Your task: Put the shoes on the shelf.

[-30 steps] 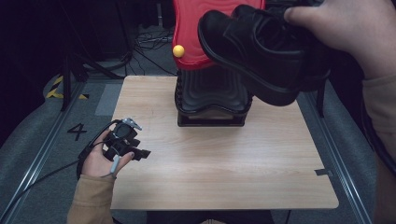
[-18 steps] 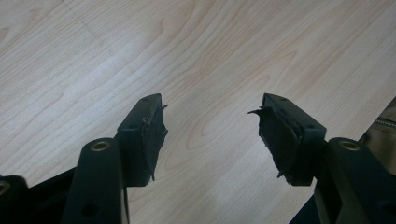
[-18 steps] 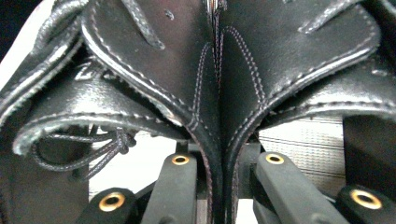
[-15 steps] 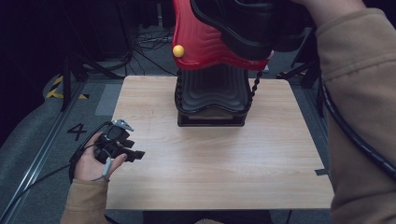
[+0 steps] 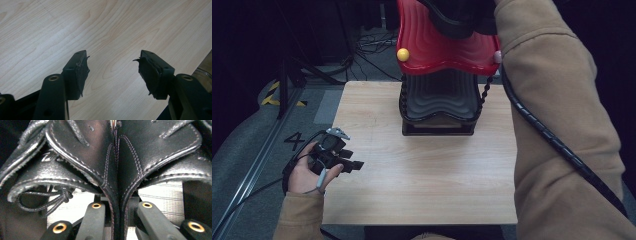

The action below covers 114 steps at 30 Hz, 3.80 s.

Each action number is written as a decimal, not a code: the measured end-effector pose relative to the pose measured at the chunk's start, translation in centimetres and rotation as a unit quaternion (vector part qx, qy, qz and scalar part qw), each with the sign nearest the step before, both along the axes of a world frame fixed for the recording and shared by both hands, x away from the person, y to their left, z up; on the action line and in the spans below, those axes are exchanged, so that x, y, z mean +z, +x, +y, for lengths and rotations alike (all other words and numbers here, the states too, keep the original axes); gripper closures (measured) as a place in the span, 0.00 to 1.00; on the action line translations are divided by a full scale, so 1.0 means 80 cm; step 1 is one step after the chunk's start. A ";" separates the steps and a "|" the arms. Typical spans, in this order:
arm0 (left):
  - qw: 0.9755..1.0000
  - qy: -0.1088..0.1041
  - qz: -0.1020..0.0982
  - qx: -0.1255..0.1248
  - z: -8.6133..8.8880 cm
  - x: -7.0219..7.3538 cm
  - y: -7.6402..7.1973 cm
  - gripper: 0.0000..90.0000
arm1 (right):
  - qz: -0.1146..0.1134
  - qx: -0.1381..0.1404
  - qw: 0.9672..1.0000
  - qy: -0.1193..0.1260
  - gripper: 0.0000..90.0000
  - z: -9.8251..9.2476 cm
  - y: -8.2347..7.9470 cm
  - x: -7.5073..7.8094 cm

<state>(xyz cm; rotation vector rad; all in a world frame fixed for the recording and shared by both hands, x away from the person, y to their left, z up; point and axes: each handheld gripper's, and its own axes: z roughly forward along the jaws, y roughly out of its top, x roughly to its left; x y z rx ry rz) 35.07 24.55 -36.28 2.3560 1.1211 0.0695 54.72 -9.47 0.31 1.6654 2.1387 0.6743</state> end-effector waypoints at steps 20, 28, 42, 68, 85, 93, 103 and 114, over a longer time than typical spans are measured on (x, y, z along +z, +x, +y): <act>1.000 -0.007 -0.007 -0.003 -0.001 0.006 -0.003 0.46 | -0.003 -0.025 0.999 0.022 0.89 0.024 0.032 -0.047; 1.000 -0.007 -0.010 -0.002 -0.001 0.008 -0.004 0.46 | -0.006 -0.038 0.999 0.018 0.89 0.027 0.038 -0.074; 1.000 -0.002 -0.008 -0.008 -0.007 0.007 -0.001 0.46 | 0.020 -0.050 0.998 0.045 0.76 0.024 0.039 -0.098; 1.000 0.004 -0.013 -0.015 -0.020 0.013 0.000 0.45 | -0.009 0.019 0.997 0.078 0.50 -0.042 -0.036 -0.039; 1.000 0.005 -0.029 -0.011 -0.035 0.025 -0.006 0.45 | -0.033 0.110 0.993 0.042 0.46 -0.160 -0.129 -0.071; 1.000 0.004 -0.031 -0.001 -0.030 0.027 -0.010 0.45 | -0.029 0.148 0.988 0.026 0.44 -0.187 -0.158 -0.111; 1.000 0.004 -0.022 -0.010 -0.040 0.016 -0.007 0.46 | -0.017 0.194 0.980 0.036 0.44 -0.208 -0.175 -0.204; 1.000 0.007 -0.017 -0.009 -0.047 0.006 -0.011 0.46 | 0.012 0.230 0.972 0.037 0.44 -0.216 -0.175 -0.311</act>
